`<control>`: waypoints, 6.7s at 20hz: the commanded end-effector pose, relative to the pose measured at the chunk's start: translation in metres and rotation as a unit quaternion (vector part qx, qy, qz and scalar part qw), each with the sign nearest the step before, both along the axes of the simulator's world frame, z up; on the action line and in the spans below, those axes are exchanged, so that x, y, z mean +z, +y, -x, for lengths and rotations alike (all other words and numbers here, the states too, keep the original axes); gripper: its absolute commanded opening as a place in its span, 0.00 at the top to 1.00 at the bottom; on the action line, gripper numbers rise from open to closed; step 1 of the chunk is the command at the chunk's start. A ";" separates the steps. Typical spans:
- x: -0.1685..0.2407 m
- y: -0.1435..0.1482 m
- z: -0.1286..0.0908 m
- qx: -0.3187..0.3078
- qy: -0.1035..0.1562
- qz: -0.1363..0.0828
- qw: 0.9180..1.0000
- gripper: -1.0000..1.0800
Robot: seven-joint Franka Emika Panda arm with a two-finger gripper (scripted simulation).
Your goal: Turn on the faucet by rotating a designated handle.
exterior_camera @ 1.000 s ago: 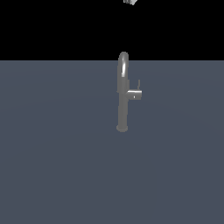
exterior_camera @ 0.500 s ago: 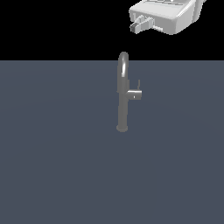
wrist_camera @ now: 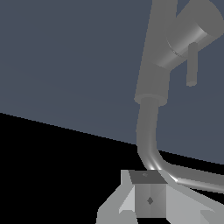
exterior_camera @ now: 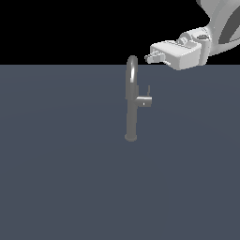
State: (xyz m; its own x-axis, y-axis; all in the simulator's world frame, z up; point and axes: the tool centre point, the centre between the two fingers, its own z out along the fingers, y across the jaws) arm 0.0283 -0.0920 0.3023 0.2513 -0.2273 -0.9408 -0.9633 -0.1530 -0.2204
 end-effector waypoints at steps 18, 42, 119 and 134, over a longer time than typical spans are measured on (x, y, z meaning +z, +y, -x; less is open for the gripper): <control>-0.091 -0.011 -0.016 -0.131 0.115 -0.131 0.976 1.00; -0.078 -0.004 0.028 -0.131 0.115 -0.131 0.976 1.00; -0.145 -0.009 0.047 -0.093 0.114 -0.163 0.976 1.00; -0.176 -0.009 -0.003 -0.128 0.115 -0.135 0.976 1.00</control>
State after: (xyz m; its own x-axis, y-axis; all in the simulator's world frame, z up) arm -0.0127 -0.0994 0.1408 -0.0474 0.0722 -0.9963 -0.9972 0.0539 0.0513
